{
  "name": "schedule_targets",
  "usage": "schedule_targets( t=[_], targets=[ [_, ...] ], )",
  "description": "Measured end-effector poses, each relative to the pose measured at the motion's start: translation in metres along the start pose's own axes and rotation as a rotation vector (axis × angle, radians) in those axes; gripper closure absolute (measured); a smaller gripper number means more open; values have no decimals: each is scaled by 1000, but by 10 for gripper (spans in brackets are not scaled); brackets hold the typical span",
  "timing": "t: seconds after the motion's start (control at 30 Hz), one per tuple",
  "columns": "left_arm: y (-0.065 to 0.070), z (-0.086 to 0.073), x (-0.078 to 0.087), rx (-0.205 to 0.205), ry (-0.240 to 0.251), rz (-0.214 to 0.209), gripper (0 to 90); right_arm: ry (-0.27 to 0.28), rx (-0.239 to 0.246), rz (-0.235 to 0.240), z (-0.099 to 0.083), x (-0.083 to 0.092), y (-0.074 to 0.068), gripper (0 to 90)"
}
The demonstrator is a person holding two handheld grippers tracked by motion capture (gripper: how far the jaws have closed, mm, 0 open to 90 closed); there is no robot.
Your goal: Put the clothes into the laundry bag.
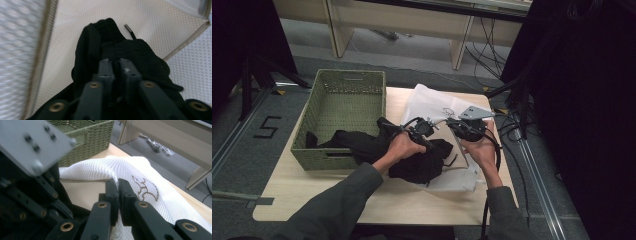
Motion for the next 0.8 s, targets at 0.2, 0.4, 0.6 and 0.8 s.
schedule_targets(
  t=[0.2, 0.4, 0.6, 0.8],
  targets=[
    [8, 6, 35, 45, 44, -47, 352, -5, -18, 5, -1, 1, 0, 878],
    [-24, -7, 111, 120, 130, 5, 242, 6, -1, 1, 1, 1, 0, 877],
    [-67, -53, 156, 207, 91, 72, 230, 3, -4, 2, 0, 1, 0, 876],
    [-104, -129, 176, 284, -52, 200, 214, -8, -11, 5, -1, 1, 0, 875]
  ],
)
Point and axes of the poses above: each handheld gripper's, and its own axes: x roughly backward along the jaws, z roughly out of its top, y roughly to its right, the point moved 10 cm from there along -x, roughly forward along the jaws, and after that the axes turned 10 degrees about -x, right-handed, at the moved point
